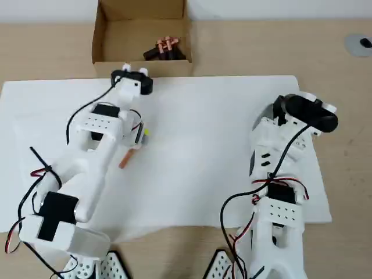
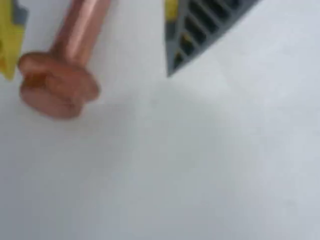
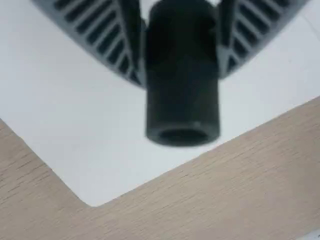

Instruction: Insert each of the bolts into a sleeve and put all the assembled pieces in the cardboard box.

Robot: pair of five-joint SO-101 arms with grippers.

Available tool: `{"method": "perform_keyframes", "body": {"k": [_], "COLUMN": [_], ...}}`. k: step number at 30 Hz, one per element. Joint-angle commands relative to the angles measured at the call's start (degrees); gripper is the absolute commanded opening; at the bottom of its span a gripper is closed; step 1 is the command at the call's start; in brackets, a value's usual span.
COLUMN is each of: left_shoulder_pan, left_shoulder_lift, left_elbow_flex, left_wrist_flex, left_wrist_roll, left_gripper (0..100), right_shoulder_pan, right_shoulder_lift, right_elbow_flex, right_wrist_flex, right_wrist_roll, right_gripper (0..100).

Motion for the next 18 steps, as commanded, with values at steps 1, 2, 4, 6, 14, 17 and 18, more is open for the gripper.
{"method": "perform_keyframes", "body": {"k": [1, 2, 4, 6, 14, 17, 18], "left_shoulder_pan": [-0.44, -0.18, 0.88, 1.93, 4.4, 4.31, 4.31], "left_shoulder_lift": [-2.33, -2.33, -2.33, -2.33, -2.33, -2.33, -2.33], "left_elbow_flex": [0.44, 0.53, 0.79, 1.76, 3.34, 3.34, 3.34], "left_wrist_flex": [-1.67, -1.58, -1.41, -1.76, -1.76, -1.85, -1.85], "left_wrist_roll": [0.44, 0.44, 0.44, 0.44, 0.44, 0.44, 0.44], "left_gripper": [21, 21, 21, 21, 5, 1, 2], "right_shoulder_pan": [-0.66, -0.66, -0.66, -0.66, -0.66, -0.66, -0.66], "right_shoulder_lift": [-1.71, -1.71, -1.71, -1.71, -1.71, -1.71, -1.71], "right_elbow_flex": [-0.84, -0.84, -0.84, -0.84, -0.84, -0.84, -0.84], "right_wrist_flex": [-1.14, -1.14, -1.14, -1.14, -1.14, -1.14, -1.14], "right_wrist_roll": [0.7, 0.7, 0.7, 0.7, 0.7, 0.7, 0.7], "right_gripper": [1.1, 1.1, 1.1, 1.1, 1.1, 1.1, 1.1]}}
